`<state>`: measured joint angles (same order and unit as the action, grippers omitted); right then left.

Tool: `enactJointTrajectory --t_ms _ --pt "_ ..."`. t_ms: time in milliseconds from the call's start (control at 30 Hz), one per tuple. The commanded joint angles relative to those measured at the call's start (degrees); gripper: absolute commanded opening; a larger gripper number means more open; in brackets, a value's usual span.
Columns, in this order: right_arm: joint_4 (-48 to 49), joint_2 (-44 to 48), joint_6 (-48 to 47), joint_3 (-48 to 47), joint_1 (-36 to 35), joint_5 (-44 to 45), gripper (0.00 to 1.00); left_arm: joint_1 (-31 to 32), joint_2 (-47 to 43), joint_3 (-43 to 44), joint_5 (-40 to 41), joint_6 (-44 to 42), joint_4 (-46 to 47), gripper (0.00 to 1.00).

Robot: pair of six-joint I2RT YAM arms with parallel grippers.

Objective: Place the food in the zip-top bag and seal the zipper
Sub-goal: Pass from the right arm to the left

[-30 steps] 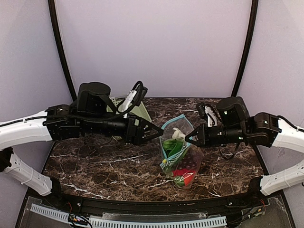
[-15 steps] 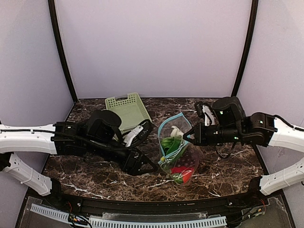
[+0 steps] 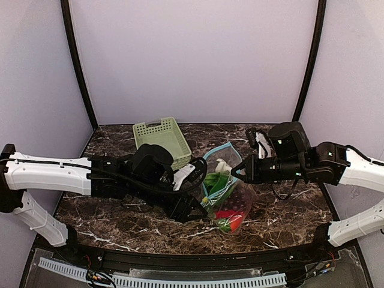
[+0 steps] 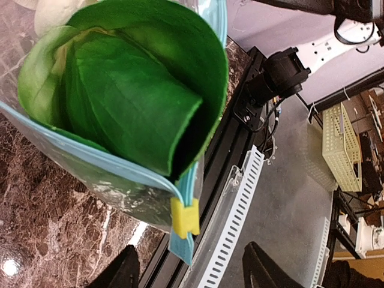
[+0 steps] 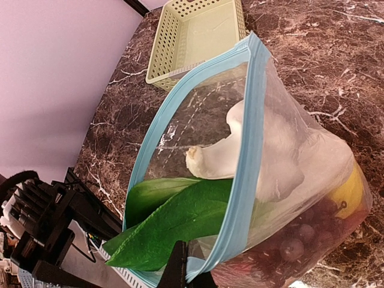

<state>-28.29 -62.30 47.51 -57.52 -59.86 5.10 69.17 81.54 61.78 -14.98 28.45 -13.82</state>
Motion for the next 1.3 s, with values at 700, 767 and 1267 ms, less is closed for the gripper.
enactJointTrajectory --t_ms 700,767,1267 --pt "5.0 2.04 0.62 -1.13 0.24 0.87 0.0 0.1 3.71 8.08 7.03 -4.47 -1.83 0.36" --pt "5.0 2.33 0.77 -1.01 0.24 1.0 0.0 0.09 4.27 8.84 7.23 -4.94 -2.5 0.3" --pt "4.88 2.91 0.9 -0.49 0.21 1.71 0.0 0.09 4.43 8.82 7.05 -4.45 -4.14 0.31"
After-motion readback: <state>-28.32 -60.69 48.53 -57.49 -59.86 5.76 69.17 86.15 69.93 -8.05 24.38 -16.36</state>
